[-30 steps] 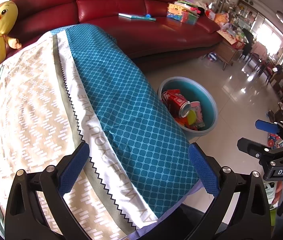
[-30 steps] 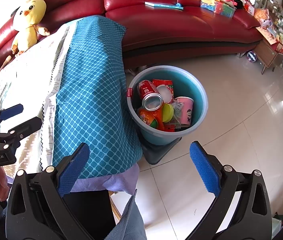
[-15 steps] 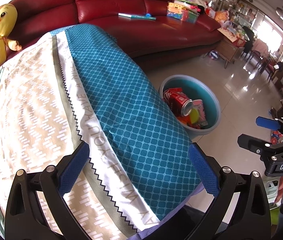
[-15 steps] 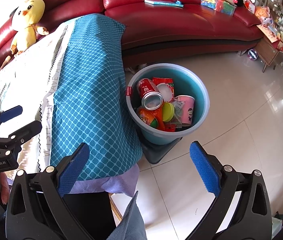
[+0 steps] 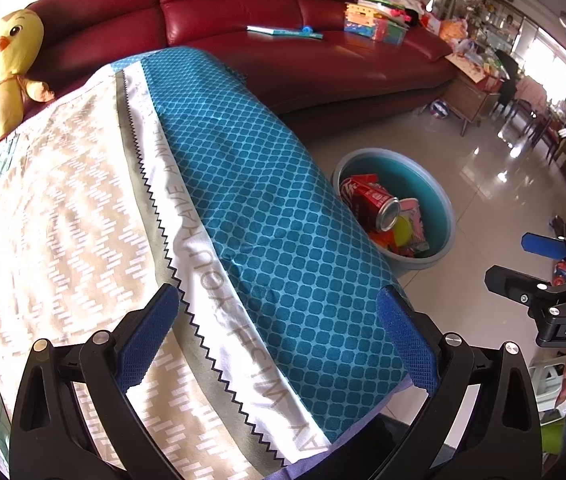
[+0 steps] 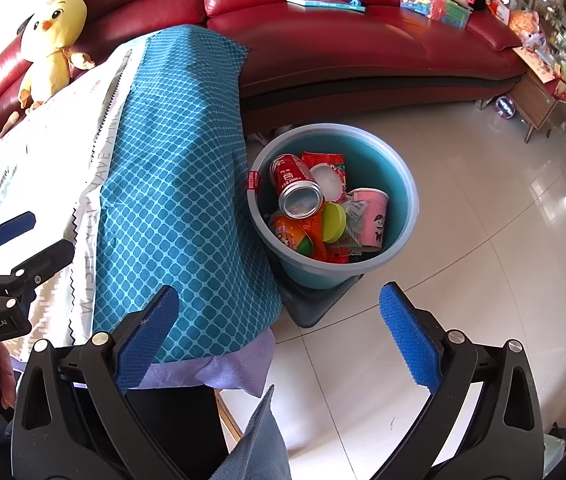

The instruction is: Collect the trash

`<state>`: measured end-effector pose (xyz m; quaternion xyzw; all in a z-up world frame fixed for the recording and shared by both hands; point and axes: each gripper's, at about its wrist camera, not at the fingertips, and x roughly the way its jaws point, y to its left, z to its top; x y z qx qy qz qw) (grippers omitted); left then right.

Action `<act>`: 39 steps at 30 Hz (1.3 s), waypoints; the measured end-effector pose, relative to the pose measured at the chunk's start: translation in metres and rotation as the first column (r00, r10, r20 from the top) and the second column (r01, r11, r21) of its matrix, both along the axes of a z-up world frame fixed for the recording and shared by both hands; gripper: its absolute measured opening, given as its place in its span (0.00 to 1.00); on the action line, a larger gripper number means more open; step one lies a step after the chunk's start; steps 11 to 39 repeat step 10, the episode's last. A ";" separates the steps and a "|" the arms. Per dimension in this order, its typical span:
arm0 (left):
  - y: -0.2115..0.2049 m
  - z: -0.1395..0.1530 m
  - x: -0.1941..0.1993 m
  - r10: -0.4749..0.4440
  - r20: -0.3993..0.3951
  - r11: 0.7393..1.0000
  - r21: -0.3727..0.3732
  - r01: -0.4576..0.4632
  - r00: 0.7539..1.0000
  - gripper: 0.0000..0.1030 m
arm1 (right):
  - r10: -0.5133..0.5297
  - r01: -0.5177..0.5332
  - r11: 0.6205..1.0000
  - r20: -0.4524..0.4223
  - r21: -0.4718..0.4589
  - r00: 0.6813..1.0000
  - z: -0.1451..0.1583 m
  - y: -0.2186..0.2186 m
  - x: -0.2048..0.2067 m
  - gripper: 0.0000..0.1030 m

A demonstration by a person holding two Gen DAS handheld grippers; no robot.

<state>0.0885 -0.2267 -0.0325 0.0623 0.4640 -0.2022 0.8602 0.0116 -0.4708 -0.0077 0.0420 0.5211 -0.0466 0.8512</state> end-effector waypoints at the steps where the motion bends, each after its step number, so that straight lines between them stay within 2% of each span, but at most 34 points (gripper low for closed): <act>1: 0.000 0.000 0.000 0.002 0.000 1.000 0.004 -0.002 1.000 0.96 | -0.001 0.001 1.000 0.000 -0.001 1.000 -0.001 0.000 0.000 0.94; 10: 0.003 -0.005 0.002 0.005 -0.034 1.000 -0.004 -0.005 0.999 0.96 | -0.005 0.005 1.000 0.001 0.000 1.000 -0.002 -0.003 0.002 0.94; 39: 0.003 -0.005 0.002 0.005 -0.034 1.000 -0.004 -0.005 0.999 0.96 | -0.005 0.005 1.000 0.001 0.000 1.000 -0.002 -0.003 0.002 0.94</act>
